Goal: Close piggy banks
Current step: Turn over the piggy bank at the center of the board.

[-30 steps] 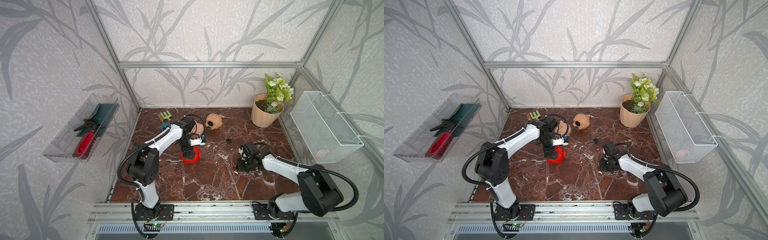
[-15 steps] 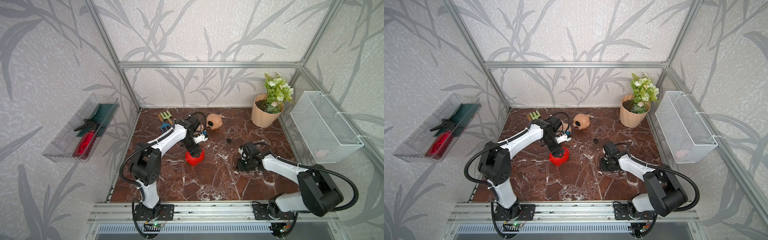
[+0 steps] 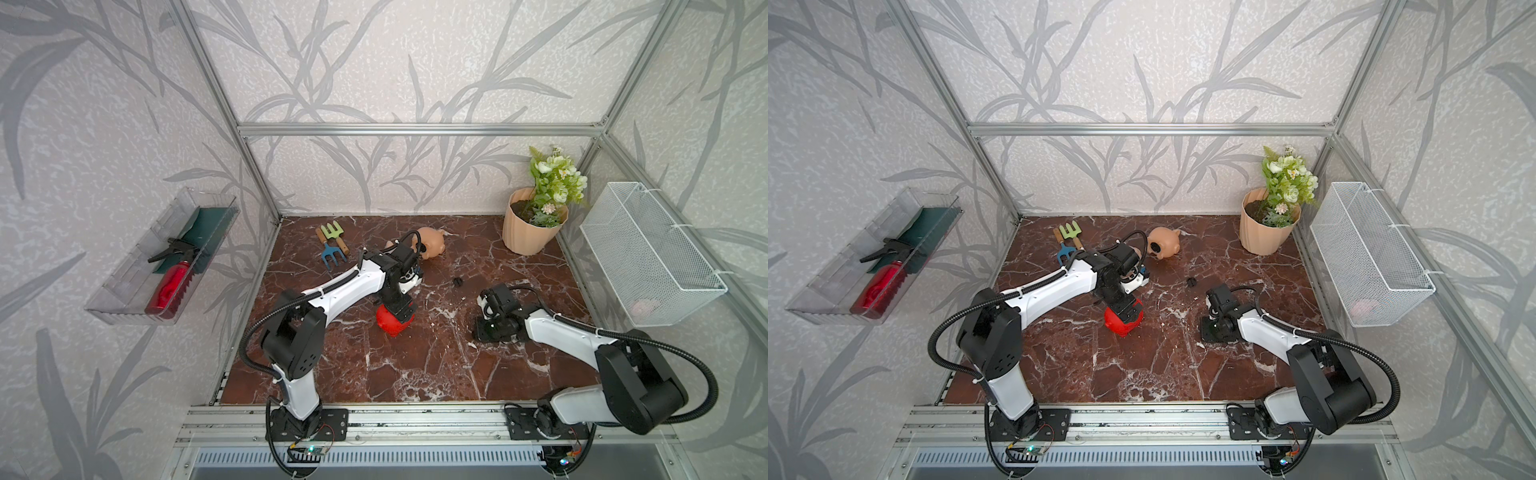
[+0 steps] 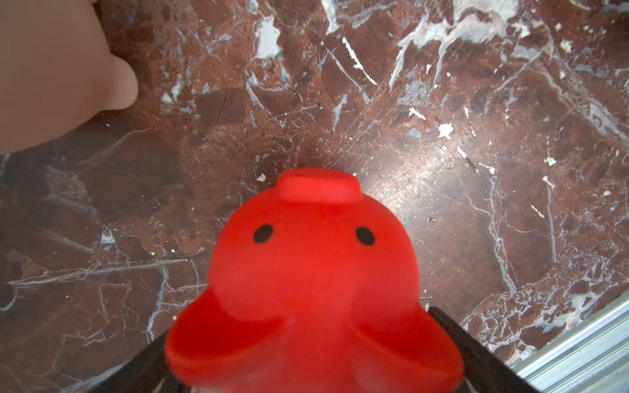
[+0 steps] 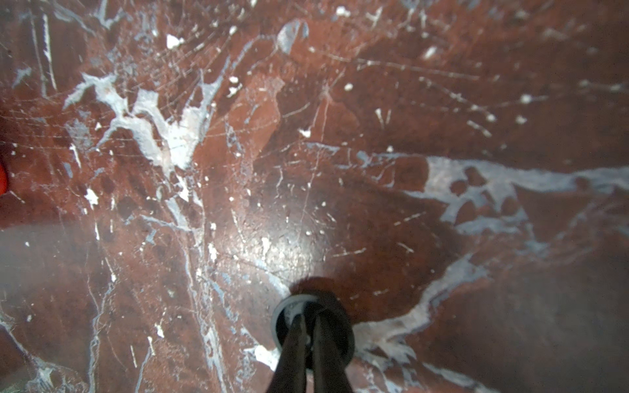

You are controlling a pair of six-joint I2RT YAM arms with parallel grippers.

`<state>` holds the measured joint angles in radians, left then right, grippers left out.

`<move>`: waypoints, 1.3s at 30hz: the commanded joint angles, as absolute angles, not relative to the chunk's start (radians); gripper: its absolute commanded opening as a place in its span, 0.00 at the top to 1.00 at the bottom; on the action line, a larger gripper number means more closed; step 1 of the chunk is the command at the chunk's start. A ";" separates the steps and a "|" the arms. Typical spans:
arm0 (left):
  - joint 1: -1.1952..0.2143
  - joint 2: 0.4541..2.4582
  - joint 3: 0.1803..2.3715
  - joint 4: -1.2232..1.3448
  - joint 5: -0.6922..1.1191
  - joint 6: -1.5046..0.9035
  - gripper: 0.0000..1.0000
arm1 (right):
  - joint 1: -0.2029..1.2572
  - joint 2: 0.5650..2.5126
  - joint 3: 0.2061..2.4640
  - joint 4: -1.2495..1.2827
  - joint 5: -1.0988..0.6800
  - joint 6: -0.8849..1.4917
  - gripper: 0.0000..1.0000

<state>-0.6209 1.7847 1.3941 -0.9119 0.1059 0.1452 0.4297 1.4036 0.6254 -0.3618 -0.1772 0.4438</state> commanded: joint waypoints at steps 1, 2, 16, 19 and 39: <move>-0.621 1.752 1.401 -0.881 0.066 0.135 0.01 | 0.425 1.398 0.606 -0.389 -0.186 0.440 0.91; -0.621 1.754 1.407 -0.881 0.068 0.138 0.01 | 0.425 1.397 0.606 -0.390 -0.186 0.438 0.91; -0.621 1.770 1.427 -0.887 0.114 0.144 0.14 | 0.422 1.389 0.600 -0.394 -0.179 0.438 0.90; -0.621 1.775 1.431 -0.881 0.131 0.127 0.17 | 0.422 1.390 0.600 -0.394 -0.180 0.437 0.91; -0.512 1.681 1.281 -0.683 0.557 -0.111 0.25 | 0.416 1.379 0.607 -0.407 -0.180 0.431 0.91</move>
